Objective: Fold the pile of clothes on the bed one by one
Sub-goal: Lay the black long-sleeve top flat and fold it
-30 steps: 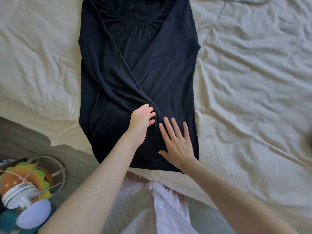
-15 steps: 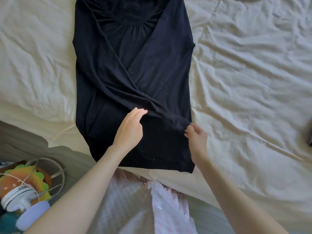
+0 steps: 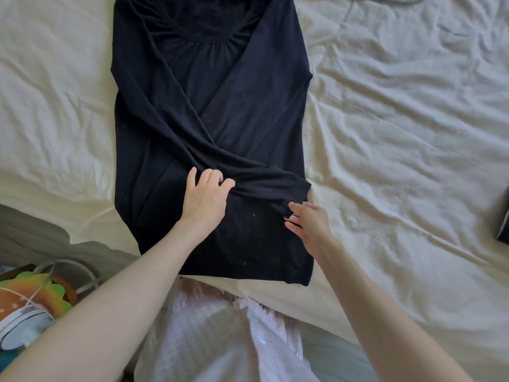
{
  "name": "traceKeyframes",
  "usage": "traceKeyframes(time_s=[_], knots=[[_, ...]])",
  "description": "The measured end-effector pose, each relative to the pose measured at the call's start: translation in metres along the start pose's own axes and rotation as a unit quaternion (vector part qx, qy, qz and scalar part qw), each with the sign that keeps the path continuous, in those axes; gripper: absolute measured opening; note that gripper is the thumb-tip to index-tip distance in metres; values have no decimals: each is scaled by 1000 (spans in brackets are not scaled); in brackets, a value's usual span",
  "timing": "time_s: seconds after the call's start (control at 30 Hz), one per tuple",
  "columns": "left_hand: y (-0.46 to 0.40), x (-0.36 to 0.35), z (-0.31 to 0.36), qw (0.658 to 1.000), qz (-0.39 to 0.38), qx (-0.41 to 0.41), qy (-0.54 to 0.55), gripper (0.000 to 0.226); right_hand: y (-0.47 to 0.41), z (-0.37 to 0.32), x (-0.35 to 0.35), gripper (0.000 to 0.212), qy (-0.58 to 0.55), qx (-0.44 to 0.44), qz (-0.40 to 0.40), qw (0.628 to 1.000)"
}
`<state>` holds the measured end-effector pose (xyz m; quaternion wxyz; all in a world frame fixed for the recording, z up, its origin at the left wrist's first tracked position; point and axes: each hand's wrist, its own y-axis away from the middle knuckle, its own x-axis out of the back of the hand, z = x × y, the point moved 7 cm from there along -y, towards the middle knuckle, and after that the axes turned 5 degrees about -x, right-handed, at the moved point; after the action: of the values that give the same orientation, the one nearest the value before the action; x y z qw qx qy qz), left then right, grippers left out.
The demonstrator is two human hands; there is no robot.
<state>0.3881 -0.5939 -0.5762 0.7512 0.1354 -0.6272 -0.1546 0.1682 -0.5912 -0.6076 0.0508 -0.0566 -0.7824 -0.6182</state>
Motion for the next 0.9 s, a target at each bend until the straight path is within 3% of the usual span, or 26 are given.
traceKeyframes(time_s=[0.17,0.27,0.4,0.57,0.63,0.73,0.9], knots=[[18,4,-15,997,4,5,82,27,10,17,13,3,100,16,44,994],[43,6,-23,986,7,29,163,27,18,10,20,6,210,83,117,967],[66,13,-54,966,43,114,228,27,41,-36,-3,12,309,249,190,898],[62,34,-114,938,106,206,258,29,47,-94,-88,23,422,356,103,828],[53,40,-144,919,120,246,285,32,44,-114,-126,5,425,363,56,828],[33,42,-178,896,128,292,308,37,39,-144,-176,26,439,360,16,823],[-15,45,-195,937,151,233,209,48,25,-194,-262,31,465,354,-7,812]])
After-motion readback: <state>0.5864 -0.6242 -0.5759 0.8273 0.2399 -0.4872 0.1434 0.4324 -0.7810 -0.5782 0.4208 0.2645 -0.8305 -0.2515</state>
